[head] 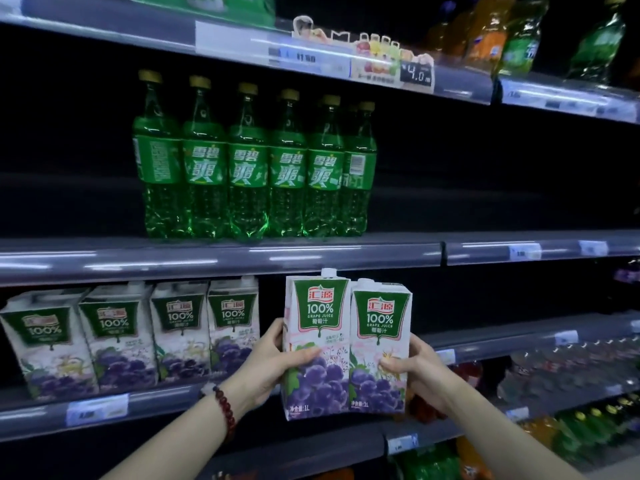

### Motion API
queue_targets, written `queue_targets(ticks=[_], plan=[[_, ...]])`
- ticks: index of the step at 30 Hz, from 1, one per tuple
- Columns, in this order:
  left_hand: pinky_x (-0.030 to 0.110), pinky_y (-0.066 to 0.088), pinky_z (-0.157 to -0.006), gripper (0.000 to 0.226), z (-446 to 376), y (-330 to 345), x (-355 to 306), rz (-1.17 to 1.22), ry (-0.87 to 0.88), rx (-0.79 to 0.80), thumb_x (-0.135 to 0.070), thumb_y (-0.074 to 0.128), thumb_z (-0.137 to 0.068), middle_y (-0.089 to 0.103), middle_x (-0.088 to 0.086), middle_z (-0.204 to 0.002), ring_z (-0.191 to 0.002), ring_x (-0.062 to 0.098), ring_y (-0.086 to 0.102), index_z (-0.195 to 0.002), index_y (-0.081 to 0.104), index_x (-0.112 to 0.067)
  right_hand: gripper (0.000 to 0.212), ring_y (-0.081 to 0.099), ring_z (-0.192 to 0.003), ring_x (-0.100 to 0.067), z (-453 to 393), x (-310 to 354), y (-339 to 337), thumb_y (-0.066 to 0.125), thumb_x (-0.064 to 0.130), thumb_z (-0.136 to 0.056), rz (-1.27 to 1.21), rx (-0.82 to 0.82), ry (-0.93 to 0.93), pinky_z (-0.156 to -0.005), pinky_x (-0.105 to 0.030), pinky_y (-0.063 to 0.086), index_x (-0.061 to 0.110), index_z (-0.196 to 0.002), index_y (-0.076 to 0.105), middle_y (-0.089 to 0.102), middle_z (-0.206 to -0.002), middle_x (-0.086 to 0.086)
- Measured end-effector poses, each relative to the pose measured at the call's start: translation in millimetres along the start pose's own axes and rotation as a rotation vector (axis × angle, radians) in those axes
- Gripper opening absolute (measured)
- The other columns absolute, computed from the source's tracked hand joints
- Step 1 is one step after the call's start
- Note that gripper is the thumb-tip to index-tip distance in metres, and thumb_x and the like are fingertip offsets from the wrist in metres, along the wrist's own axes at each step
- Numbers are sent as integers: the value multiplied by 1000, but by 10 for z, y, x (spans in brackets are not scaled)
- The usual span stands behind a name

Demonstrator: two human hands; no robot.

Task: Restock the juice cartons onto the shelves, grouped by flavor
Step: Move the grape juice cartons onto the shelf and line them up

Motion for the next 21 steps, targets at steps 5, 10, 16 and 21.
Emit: queue_targets(ticks=[5, 10, 16, 21], plan=[[34, 60, -61, 62, -174, -77, 237, 44, 66, -118, -10, 88, -52, 72, -23, -73, -84, 28, 74, -93, 50, -37, 66, 71, -100, -29, -307, -132, -12, 81, -5, -61, 22, 15, 10, -78, -41, 56, 14, -120, 58, 73, -110, -11], [40, 61, -69, 71, -452, -175, 370, 114, 93, -209, -14, 93, -43, 64, -6, -99, -88, 32, 73, -101, 54, -27, 56, 74, -85, -29, -705, -185, 18, 81, -4, -64, 64, -20, 4, -61, -38, 58, 16, -112, 59, 76, -99, -5], [37, 60, -67, 67, -803, -239, 393, 79, 187, -276, -10, 88, -50, 75, -3, -88, -83, 27, 74, -107, 55, -20, 47, 74, -79, -29, -1092, -238, 92, 77, -13, -65, -37, -145, -124, -57, -34, 58, 6, -104, 58, 75, -93, -13], [30, 59, -62, 66, -1029, -224, 426, 122, 203, -328, -2, 85, -56, 71, 6, -97, -81, 26, 74, -104, 53, -34, 49, 71, -92, -32, -1362, -321, 114, 80, -10, -65, -67, -226, -162, -82, -52, 57, 13, -103, 59, 73, -101, -12]])
Point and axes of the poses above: each hand's wrist, its own z-axis away from the middle knuckle, its own y-axis out of the palm, x = y × z, the point moved 2 cm from there along -z, towards the middle knuckle
